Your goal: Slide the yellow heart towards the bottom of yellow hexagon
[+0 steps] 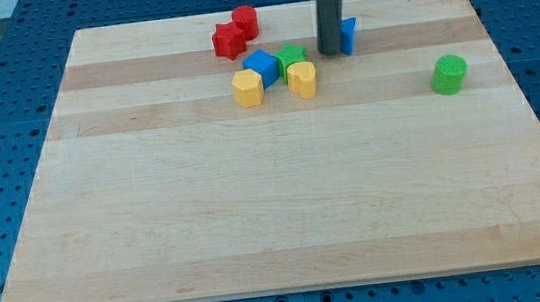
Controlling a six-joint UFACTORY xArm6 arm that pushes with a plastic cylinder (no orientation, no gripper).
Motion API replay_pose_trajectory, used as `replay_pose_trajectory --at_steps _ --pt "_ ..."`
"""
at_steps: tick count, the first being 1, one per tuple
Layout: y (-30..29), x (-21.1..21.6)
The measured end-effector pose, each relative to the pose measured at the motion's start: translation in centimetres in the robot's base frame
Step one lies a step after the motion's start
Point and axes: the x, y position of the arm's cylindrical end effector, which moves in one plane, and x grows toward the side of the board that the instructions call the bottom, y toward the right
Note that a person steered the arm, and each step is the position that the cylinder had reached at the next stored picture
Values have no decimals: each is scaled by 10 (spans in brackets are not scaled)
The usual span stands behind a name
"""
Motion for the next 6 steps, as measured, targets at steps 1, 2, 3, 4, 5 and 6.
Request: replay_pose_trajectory --at_steps 1,2,3,4,5,6 --pt "3 10" --pt "-3 16" --pt "-18 29" --pt "-37 43" --pt "-58 50" --pt "-75 61"
